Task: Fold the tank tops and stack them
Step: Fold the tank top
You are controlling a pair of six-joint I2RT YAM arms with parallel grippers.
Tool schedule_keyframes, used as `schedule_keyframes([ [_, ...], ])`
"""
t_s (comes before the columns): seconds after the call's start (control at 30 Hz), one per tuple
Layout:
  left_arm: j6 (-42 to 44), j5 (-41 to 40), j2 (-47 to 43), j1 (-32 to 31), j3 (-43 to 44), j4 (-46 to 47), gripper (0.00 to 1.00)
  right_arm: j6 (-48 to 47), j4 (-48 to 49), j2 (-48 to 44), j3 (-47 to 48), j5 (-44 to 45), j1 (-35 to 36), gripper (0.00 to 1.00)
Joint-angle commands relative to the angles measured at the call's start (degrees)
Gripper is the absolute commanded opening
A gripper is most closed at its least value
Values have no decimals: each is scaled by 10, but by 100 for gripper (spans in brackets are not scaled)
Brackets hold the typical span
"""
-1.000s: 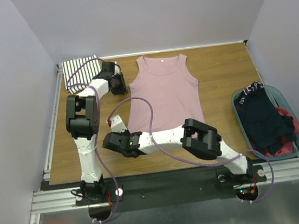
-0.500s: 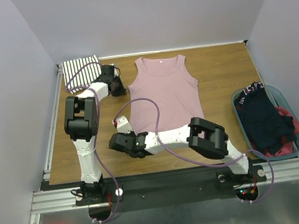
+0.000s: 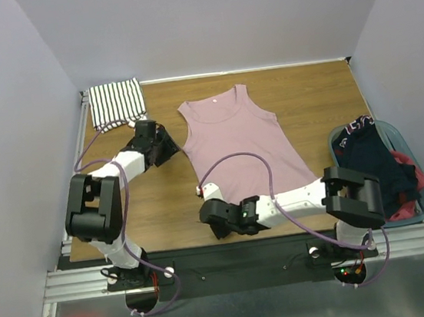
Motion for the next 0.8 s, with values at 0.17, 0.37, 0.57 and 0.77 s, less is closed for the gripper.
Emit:
schedule_keyframes([
  [0.17, -51, 33, -70, -45, -114, 114, 65, 52, 39, -106, -69, -57, 11, 0],
  [0.37, -49, 27, -30, -50, -105, 132, 65, 65, 39, -126, -70, -55, 11, 0],
  [0.57, -51, 12, -2, -50, -85, 131, 59, 67, 39, -127, -69, -63, 11, 0],
  [0.77, -46, -4, 21, -50, -72, 120, 38, 74, 39, -110, -60, -69, 11, 0],
])
